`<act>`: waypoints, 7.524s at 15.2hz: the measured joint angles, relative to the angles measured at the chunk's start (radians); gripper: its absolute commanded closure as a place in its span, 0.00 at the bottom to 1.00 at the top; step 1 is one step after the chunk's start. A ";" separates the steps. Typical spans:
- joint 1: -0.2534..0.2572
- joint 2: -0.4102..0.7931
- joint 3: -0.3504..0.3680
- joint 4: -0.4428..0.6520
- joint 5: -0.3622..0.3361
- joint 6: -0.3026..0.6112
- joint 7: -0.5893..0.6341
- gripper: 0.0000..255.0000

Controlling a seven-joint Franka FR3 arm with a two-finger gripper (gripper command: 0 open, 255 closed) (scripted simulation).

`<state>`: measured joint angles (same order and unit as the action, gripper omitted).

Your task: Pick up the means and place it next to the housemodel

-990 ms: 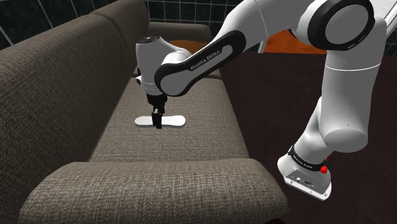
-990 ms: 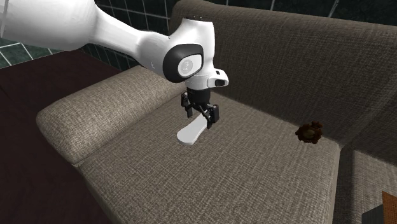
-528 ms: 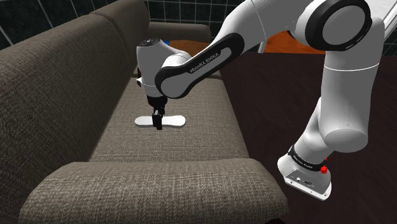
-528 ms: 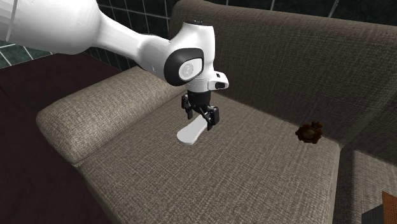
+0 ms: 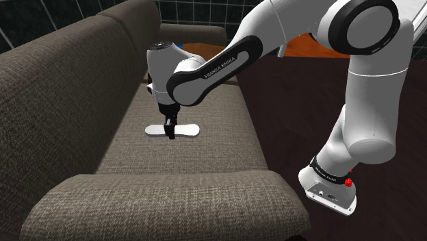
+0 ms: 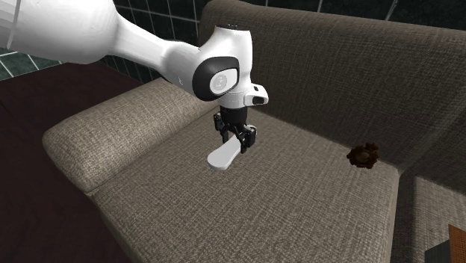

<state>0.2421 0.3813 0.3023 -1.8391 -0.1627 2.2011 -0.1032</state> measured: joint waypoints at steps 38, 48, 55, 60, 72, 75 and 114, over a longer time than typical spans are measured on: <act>-0.005 -0.125 0.024 0.294 0.058 -0.411 -0.044 1.00; -0.032 -0.125 0.009 0.397 0.064 -0.511 -0.096 1.00; -0.132 -0.136 -0.046 0.384 0.081 -0.503 -0.248 1.00; -0.194 -0.108 -0.083 0.442 0.085 -0.529 -0.351 1.00; -0.336 0.081 -0.161 0.716 0.084 -0.608 -0.586 1.00; -0.361 0.136 -0.173 0.788 0.083 -0.624 -0.625 1.00; -0.379 0.168 -0.181 0.327 0.073 -0.132 -0.610 1.00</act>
<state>-0.1365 0.5494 0.1217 -1.5119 -0.0898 2.0688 -0.7137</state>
